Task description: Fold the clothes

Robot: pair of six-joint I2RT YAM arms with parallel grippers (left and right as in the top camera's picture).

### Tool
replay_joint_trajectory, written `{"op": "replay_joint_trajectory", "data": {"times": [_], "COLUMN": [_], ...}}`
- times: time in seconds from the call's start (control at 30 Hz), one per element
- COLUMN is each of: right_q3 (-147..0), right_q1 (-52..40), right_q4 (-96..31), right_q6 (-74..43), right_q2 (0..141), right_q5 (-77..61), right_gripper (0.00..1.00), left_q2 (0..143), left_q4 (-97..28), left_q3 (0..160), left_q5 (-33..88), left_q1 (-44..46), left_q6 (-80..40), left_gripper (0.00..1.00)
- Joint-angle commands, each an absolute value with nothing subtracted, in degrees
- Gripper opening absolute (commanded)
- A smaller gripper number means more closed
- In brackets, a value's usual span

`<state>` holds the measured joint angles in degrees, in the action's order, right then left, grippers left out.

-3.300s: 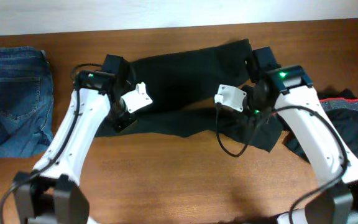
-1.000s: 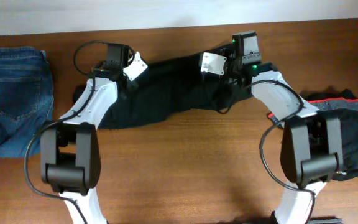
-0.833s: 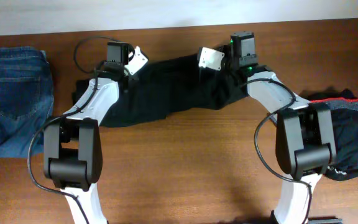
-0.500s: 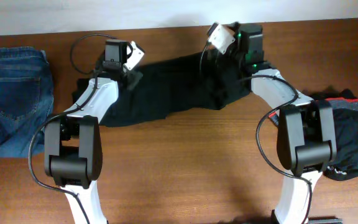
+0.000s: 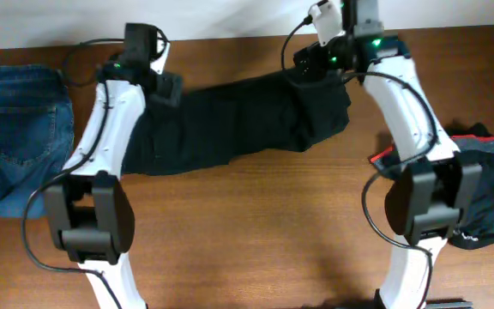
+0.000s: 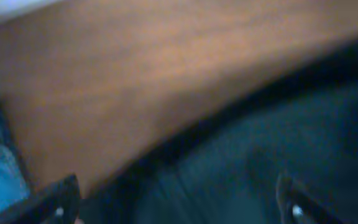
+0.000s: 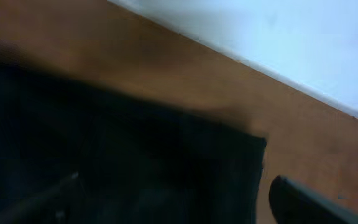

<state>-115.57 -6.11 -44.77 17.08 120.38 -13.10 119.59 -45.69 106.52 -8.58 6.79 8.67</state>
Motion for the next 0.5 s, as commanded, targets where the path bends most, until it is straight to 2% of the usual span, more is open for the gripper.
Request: {"op": "replay_joint_trajectory", "data": {"times": [0.0, 0.23, 0.47], "right_q3": [-120.62, -120.53, -118.98], "right_q1": [-3.68, 4.12, 5.80], "right_q4": [-50.78, -58.57, -62.28], "right_q6": [13.78, 2.07, 1.43], "right_q2": [117.67, 118.96, 124.05], "right_q5": [-20.01, -30.28, -30.92], "right_gripper": [0.99, 0.99, 0.99], "left_q2": [117.56, 117.56, 117.56], "left_q4": [-51.18, -59.18, -68.71], "left_q3": [108.97, 108.97, 108.95], "left_q5": [5.06, 14.00, 15.03], "left_q1": [6.74, 5.04, 4.49], "left_q6": [2.76, -1.13, -2.15], "left_gripper": [1.00, 1.00, 1.00]}}
